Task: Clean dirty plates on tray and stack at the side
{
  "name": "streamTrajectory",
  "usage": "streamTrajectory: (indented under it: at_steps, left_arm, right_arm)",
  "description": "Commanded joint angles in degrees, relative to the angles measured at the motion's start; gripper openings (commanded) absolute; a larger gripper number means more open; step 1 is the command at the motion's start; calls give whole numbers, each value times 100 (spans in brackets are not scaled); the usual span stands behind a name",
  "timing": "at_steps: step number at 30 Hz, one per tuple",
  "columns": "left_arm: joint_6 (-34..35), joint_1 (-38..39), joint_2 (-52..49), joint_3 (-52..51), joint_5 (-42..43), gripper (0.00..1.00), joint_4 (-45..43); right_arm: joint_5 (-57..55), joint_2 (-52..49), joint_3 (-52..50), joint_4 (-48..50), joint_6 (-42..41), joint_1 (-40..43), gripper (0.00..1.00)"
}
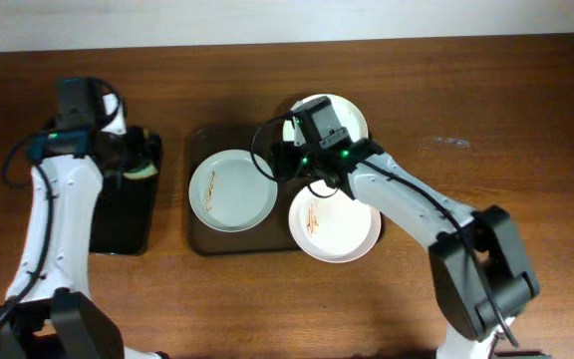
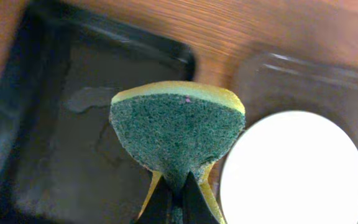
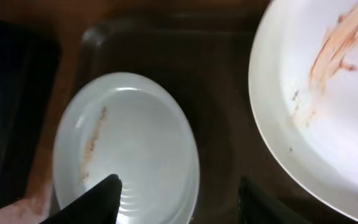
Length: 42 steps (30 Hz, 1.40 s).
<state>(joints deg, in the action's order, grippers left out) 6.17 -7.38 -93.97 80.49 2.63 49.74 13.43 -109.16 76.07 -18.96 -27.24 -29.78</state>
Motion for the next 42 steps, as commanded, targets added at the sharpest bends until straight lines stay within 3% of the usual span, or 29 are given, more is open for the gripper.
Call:
streamTrajectory:
  at_steps: [1, 9, 13, 16, 19, 24, 29, 36, 41, 42]
  left_arm:
    - [-562, 535, 68, 109, 168, 1, -55]
    - [-586, 723, -199, 109, 433, 1, -107]
    - [-802, 739, -531, 109, 1158, 1, -107]
    - [-957, 841, -785, 107, 1220, 1, -116]
    - [-957, 940, -1032, 98, 1220, 1, -103]
    - [-981, 1102, -1475, 92, 1193, 1, -219]
    - [-1464, 1141, -1912, 87, 997, 1, -264]
    - [-1482, 1150, -2426, -35, 935, 1, -208]
    - [-341, 1239, -2433, -120, 1045, 1, 293]
    - [-295, 1316, -2433, -133, 1408, 1, 417]
  right_arm:
    - [227, -352, 76, 116, -90, -33, 56]
    - [269, -903, 76, 243, -129, -153, 33]
    - [284, -922, 76, 199, -179, -328, 32]
    - [269, -929, 76, 98, -291, -439, 31]
    - [284, -929, 74, -168, -761, -439, 19]
    - [278, -929, 74, -181, -776, -439, 4]
    - [249, -929, 76, -175, -750, -422, 4]
    - [258, -929, 76, -114, -754, -304, 4]
    - [271, -929, 76, -92, -756, -234, 4]
    - [275, -929, 76, -85, -756, -234, 4]
